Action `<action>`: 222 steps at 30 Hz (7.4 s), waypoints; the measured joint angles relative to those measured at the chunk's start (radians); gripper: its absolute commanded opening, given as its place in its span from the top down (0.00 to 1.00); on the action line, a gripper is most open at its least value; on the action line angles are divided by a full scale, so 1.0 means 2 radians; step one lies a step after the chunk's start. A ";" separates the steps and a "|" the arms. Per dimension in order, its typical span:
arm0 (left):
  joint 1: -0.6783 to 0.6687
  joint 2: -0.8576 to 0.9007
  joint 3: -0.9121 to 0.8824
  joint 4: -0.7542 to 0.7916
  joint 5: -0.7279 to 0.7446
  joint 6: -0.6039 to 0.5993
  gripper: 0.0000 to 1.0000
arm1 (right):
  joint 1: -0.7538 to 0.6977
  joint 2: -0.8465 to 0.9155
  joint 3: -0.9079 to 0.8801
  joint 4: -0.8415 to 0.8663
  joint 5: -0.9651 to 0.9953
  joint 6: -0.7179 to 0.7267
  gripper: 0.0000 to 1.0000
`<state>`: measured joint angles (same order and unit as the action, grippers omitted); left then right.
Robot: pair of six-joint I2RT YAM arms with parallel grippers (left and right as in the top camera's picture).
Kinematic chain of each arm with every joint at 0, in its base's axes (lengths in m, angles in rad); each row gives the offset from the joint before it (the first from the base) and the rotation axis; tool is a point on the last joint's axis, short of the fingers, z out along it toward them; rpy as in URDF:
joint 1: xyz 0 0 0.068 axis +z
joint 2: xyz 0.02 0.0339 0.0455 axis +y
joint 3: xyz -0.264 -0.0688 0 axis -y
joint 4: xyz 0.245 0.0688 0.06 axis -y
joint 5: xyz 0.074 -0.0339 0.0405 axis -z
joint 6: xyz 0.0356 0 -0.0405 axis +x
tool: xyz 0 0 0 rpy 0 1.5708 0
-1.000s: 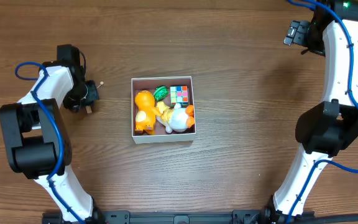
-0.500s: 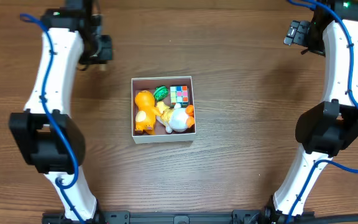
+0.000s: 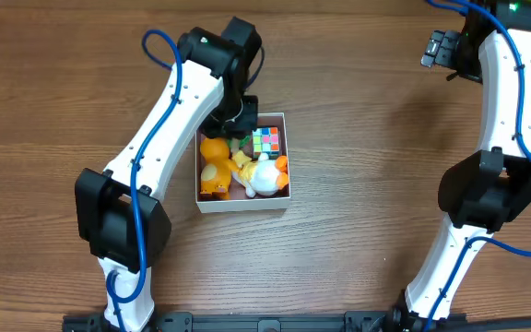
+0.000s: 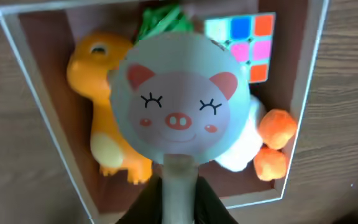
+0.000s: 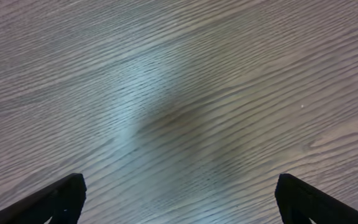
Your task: Pack container
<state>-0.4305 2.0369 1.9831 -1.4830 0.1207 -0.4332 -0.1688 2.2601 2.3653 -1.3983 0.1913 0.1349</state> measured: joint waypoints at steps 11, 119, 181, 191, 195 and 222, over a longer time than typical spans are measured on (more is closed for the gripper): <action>0.000 0.000 -0.048 0.027 0.000 -0.024 0.56 | 0.000 0.000 0.000 0.000 0.000 0.000 0.00; 0.225 -1.011 -0.940 0.583 -0.059 0.170 0.00 | 0.000 0.000 0.000 0.000 0.000 0.000 0.00; 0.225 -1.012 -0.940 0.584 -0.059 0.181 0.00 | 0.012 -0.566 -0.434 0.281 -0.029 -0.028 0.00; 0.225 -1.012 -0.941 0.585 -0.059 0.181 0.00 | 0.012 -0.833 -0.818 0.569 -0.122 -0.028 0.00; 0.225 -1.012 -0.941 0.585 -0.059 0.181 0.00 | 0.013 -0.923 -0.952 0.650 -0.167 -0.028 0.00; 0.225 -1.012 -0.942 0.585 -0.059 0.181 0.00 | 0.072 -1.123 -1.170 0.665 -0.187 -0.028 0.00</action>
<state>0.0193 0.0128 0.0994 -0.3138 0.0021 -0.0719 -0.0238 0.0147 0.0246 -0.0685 -0.1825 0.0788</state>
